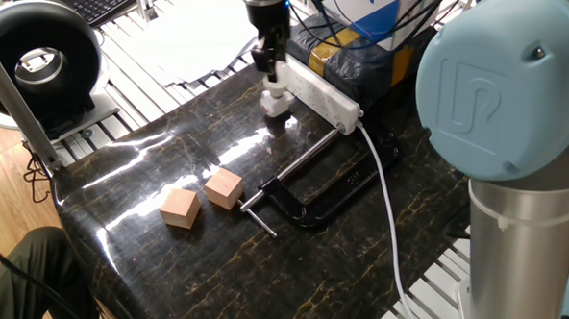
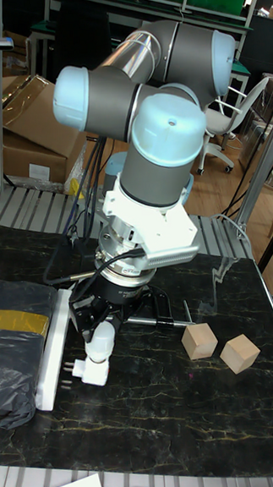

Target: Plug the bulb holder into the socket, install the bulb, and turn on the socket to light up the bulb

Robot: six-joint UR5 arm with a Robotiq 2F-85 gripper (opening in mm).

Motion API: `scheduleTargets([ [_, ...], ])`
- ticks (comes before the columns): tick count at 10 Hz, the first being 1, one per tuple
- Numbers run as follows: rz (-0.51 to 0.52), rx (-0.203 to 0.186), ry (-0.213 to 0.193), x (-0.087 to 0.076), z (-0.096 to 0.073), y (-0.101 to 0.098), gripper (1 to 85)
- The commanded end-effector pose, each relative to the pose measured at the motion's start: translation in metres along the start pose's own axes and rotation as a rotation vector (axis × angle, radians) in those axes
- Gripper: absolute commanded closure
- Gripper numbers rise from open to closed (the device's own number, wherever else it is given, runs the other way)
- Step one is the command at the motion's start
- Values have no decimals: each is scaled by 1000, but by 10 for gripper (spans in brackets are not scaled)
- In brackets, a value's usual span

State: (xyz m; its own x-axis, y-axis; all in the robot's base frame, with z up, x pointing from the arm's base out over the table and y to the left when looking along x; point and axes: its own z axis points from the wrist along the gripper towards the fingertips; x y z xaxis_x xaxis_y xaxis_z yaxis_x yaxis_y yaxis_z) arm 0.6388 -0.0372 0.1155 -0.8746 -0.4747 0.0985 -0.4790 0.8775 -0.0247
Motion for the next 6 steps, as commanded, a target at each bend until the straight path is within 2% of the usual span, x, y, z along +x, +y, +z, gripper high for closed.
scheduleTargets([
  [1,-40,26,-11,-3,-2,-7,357],
  [4,-38,20,-4,-1,-2,-5,370],
  [5,-21,23,6,2,-2,-5,460],
  [6,2,39,15,4,-1,-9,607],
])
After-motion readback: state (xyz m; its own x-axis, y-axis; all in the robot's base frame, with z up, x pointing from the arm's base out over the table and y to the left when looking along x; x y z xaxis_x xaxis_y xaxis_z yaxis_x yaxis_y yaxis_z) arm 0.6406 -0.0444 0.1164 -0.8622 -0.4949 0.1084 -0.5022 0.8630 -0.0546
